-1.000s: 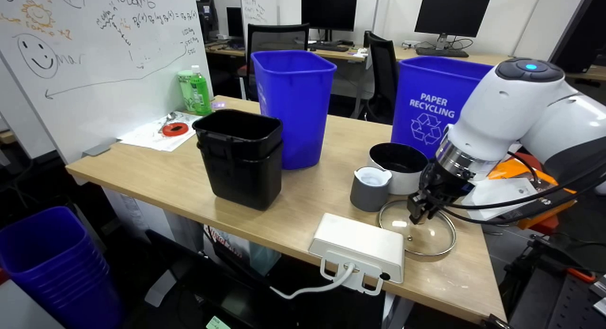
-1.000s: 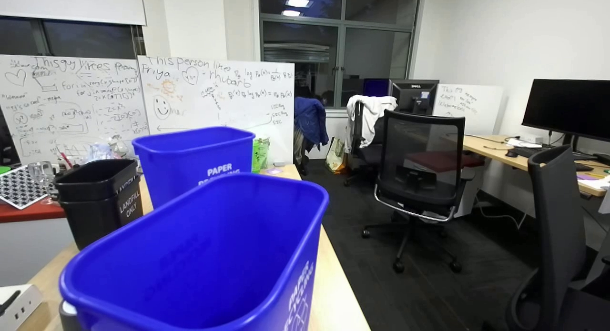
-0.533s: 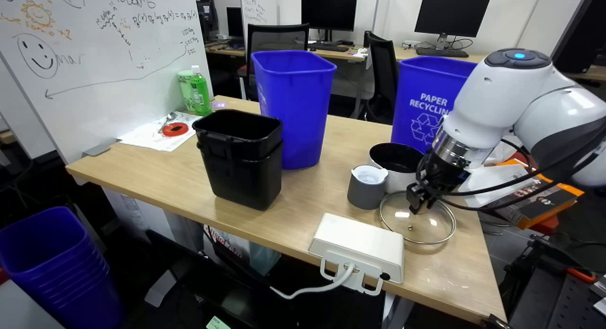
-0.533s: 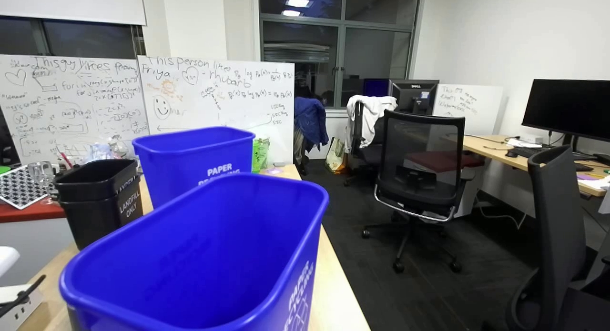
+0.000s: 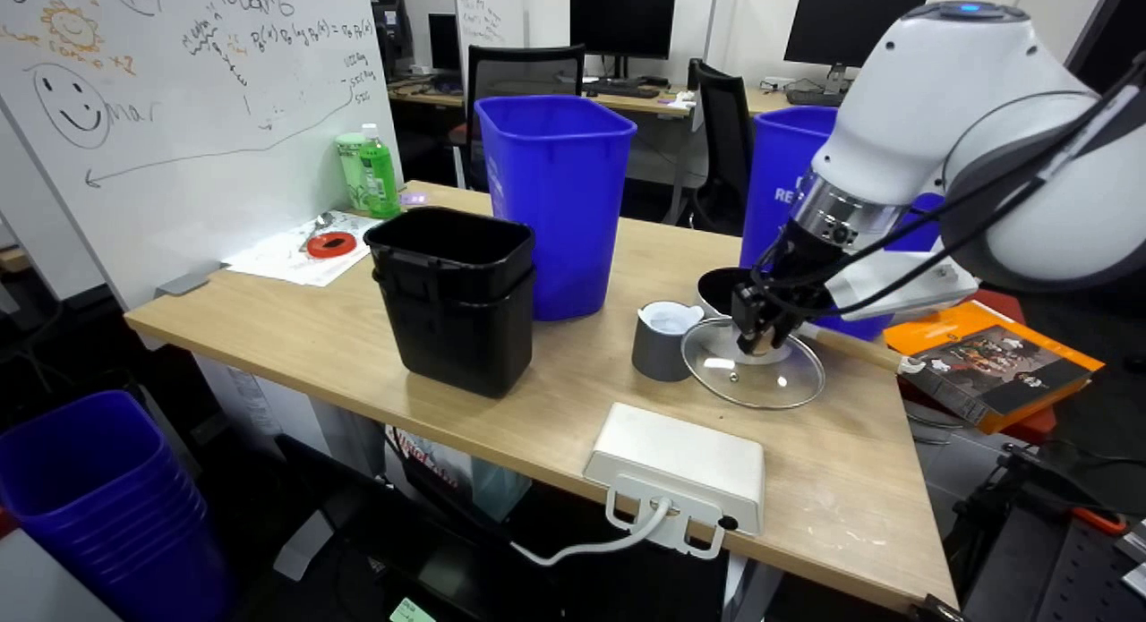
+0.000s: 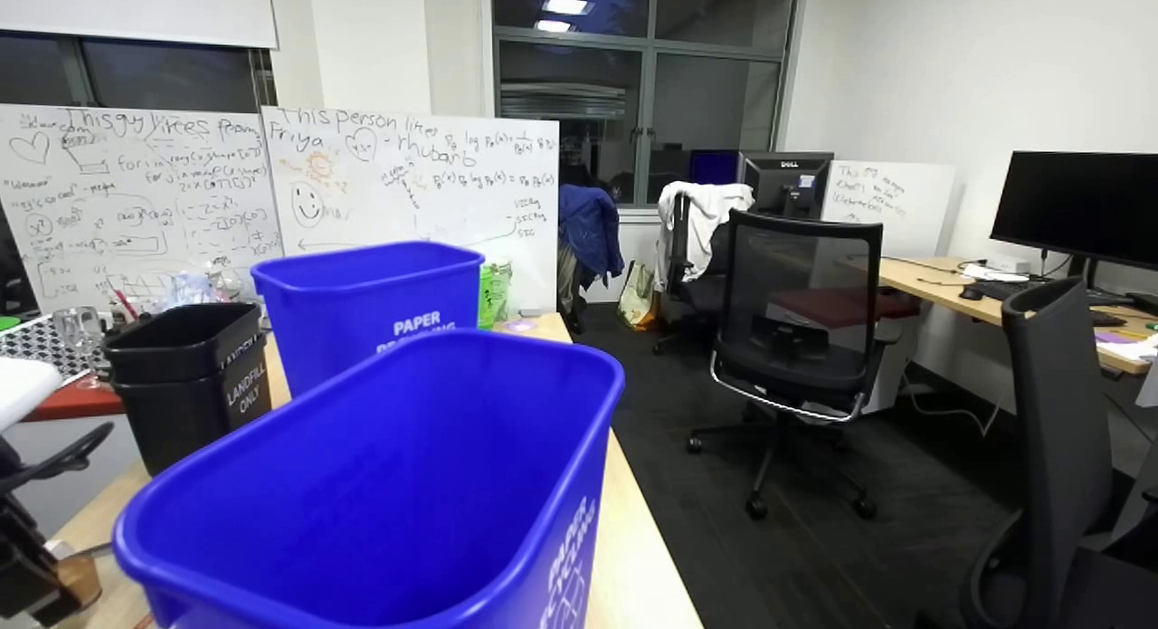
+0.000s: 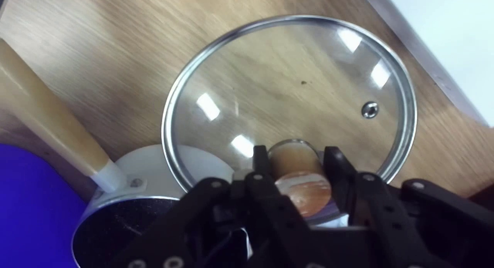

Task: Pick up the white object from the mug and put it in the pot, then close the lid of the pot

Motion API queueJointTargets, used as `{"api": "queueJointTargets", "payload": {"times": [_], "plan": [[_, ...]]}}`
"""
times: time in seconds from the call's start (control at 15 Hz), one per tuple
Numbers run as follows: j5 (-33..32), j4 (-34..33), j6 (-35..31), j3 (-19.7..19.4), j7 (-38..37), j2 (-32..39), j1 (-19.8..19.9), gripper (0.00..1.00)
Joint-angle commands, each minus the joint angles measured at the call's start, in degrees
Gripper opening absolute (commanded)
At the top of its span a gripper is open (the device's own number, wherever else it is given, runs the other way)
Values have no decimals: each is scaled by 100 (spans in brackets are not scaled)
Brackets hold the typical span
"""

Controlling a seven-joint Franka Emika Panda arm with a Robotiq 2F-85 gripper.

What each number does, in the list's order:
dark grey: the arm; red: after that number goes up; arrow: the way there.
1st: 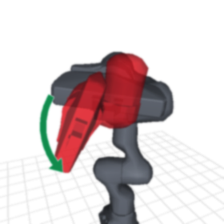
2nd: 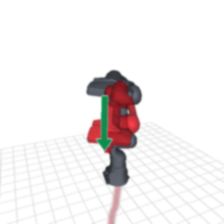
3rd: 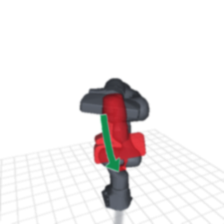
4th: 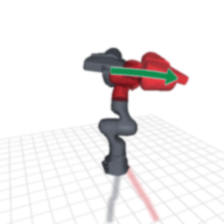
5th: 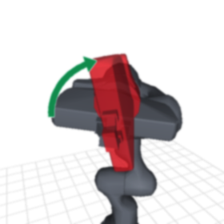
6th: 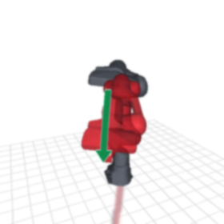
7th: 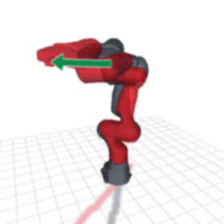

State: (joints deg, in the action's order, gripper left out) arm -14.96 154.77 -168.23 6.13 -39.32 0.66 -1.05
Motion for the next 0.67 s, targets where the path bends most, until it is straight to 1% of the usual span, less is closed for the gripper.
{"api": "queueJointTargets", "payload": {"times": [0.0, 0.13, 0.33, 0.4, 0.6], "plan": [[1065, -256, 598, -22, 810, -376, -215, 14], [822, -395, 748, -63, 818, -546, -121, 14], [-100, -446, 701, -60, 504, -649, 213, 14], [-416, -437, 623, -111, 346, -625, 263, 14], [-1403, -453, 390, -100, -323, -524, 518, 14]]}}
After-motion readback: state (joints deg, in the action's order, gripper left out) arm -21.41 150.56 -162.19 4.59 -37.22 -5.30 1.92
